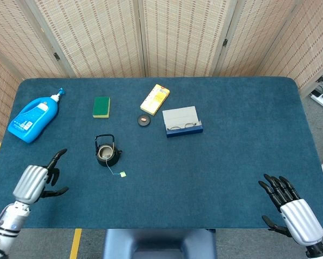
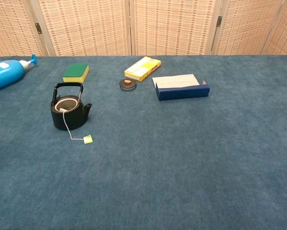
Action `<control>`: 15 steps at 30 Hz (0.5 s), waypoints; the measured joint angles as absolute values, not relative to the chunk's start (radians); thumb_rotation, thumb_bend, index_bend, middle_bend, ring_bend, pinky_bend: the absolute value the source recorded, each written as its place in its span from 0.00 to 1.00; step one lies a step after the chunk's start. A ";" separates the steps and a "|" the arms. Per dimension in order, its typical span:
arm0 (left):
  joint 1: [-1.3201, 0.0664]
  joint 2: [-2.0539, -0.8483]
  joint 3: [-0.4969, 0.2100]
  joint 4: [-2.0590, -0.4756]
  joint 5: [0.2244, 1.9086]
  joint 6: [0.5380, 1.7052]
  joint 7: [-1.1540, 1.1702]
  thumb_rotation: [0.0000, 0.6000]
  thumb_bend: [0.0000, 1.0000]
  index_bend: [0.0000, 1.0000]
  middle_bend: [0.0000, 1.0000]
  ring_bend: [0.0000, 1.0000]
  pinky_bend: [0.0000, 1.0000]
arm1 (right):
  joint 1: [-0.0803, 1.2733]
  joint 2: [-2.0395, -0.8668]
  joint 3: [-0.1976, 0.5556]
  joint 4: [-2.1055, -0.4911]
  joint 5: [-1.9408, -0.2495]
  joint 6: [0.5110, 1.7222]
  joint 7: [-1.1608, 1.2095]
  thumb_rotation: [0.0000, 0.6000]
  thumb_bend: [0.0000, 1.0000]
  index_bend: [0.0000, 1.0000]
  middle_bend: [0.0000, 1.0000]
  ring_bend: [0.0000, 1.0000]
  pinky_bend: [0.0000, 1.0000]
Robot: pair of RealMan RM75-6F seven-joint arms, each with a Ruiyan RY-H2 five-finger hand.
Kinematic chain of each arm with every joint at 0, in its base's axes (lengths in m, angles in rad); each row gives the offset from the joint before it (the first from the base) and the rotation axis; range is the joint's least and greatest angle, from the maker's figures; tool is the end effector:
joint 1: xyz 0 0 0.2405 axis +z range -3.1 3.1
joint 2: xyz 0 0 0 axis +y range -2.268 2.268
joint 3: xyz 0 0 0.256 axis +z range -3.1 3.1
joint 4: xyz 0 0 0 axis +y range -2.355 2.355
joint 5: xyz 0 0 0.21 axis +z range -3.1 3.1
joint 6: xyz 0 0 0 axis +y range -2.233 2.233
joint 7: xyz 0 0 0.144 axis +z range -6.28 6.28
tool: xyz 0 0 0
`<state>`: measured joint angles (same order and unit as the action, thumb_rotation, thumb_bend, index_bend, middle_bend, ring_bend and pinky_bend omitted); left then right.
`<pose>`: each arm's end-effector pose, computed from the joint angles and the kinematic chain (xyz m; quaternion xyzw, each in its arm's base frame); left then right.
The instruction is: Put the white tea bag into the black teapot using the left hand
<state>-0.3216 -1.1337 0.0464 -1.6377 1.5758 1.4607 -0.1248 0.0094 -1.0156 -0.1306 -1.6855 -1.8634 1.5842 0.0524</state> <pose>-0.2576 0.2255 0.1323 -0.6540 -0.3810 -0.4660 0.4582 -0.2762 -0.1130 0.1557 0.6827 -0.3774 0.4132 0.4697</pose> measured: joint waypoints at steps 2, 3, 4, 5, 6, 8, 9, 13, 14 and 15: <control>-0.262 -1.113 0.062 -1.686 1.576 1.528 -0.060 1.00 0.12 0.03 0.30 0.25 0.33 | 0.009 -1.014 -0.132 -1.687 -1.864 1.584 0.053 1.00 0.31 0.00 0.00 0.00 0.00; -0.233 -1.111 0.069 -1.693 1.577 1.560 -0.047 1.00 0.12 0.04 0.26 0.21 0.28 | 0.009 -1.014 -0.132 -1.688 -1.864 1.585 0.053 1.00 0.31 0.00 0.00 0.00 0.00; -0.203 -1.112 0.076 -1.692 1.577 1.592 -0.040 1.00 0.12 0.04 0.23 0.17 0.24 | 0.008 -1.013 -0.132 -1.688 -1.865 1.586 0.053 1.00 0.31 0.00 0.00 0.00 0.00; -0.163 -1.116 0.085 -1.685 1.575 1.632 -0.035 1.00 0.12 0.04 0.20 0.14 0.20 | 0.008 -1.013 -0.132 -1.688 -1.864 1.586 0.053 1.00 0.31 0.00 0.00 0.00 0.00; -0.134 -1.123 0.089 -1.675 1.574 1.661 -0.033 1.00 0.12 0.04 0.18 0.11 0.15 | 0.008 -1.013 -0.133 -1.688 -1.863 1.585 0.053 1.00 0.31 0.00 0.00 0.00 0.00; -0.066 -1.151 0.098 -1.640 1.566 1.728 -0.013 1.00 0.13 0.04 0.16 0.08 0.09 | 0.009 -1.012 -0.132 -1.689 -1.859 1.579 0.053 1.00 0.31 0.00 0.00 0.00 0.00; -0.039 -1.169 0.102 -1.621 1.561 1.752 0.001 1.00 0.13 0.03 0.15 0.07 0.07 | 0.010 -1.012 -0.132 -1.690 -1.857 1.576 0.051 1.00 0.31 0.00 0.00 0.00 0.00; 0.018 -1.220 0.114 -1.567 1.561 1.790 0.072 1.00 0.13 0.01 0.14 0.06 0.05 | 0.016 -1.013 -0.135 -1.692 -1.857 1.557 0.042 1.00 0.31 0.00 0.00 0.00 0.00; 0.024 -1.224 0.115 -1.567 1.564 1.792 0.093 1.00 0.13 0.01 0.14 0.06 0.05 | 0.017 -1.013 -0.136 -1.693 -1.860 1.555 0.041 1.00 0.31 0.00 0.00 0.00 0.00; 0.029 -1.227 0.114 -1.569 1.564 1.790 0.108 1.00 0.13 0.01 0.13 0.06 0.05 | 0.018 -1.013 -0.136 -1.692 -1.861 1.556 0.041 1.00 0.31 0.00 0.00 0.00 0.00</control>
